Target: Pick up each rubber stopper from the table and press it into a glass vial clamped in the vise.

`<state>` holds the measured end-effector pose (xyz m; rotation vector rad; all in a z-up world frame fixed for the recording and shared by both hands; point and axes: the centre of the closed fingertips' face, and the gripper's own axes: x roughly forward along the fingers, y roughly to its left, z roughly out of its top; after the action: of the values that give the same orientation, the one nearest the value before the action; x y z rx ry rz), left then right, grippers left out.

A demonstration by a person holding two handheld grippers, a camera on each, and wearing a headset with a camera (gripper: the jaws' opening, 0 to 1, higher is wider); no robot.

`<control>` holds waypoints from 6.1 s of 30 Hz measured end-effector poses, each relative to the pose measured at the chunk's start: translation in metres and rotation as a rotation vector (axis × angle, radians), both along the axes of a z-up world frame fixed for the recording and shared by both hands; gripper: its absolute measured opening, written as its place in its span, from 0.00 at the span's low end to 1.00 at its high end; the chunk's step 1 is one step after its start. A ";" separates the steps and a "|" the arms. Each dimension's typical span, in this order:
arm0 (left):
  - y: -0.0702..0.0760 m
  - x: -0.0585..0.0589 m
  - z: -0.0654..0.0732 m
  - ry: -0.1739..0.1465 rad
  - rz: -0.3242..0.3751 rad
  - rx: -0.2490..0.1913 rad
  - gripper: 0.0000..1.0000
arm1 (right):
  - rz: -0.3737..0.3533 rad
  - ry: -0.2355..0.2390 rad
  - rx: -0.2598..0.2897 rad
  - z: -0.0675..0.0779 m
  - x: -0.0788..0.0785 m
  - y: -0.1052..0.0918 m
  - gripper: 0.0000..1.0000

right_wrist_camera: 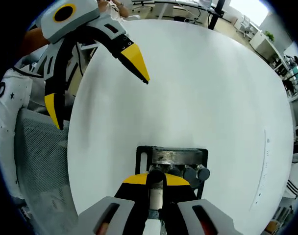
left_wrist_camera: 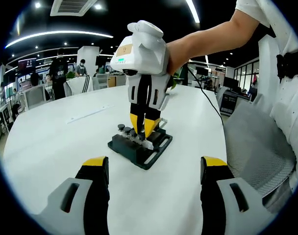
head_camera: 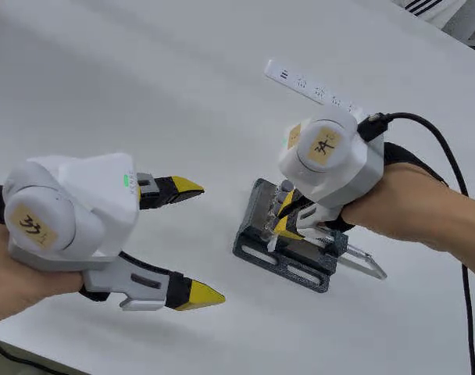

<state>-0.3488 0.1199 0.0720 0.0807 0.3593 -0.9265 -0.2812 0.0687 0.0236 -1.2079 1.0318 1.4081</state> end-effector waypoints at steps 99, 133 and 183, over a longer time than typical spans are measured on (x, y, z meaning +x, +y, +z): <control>-0.003 0.005 -0.002 0.003 -0.024 -0.005 0.73 | -0.067 0.075 0.021 0.003 -0.001 0.000 0.00; -0.001 0.007 0.005 -0.011 -0.023 0.012 0.72 | -0.055 0.081 0.048 0.002 0.000 0.001 0.00; 0.006 -0.004 0.013 -0.001 -0.020 0.050 0.84 | -0.329 -0.019 0.367 0.046 -0.002 -0.047 0.21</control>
<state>-0.3527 0.1258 0.0854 0.1305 0.3811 -0.9376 -0.2833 0.0214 0.0696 -0.7452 0.8653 1.2544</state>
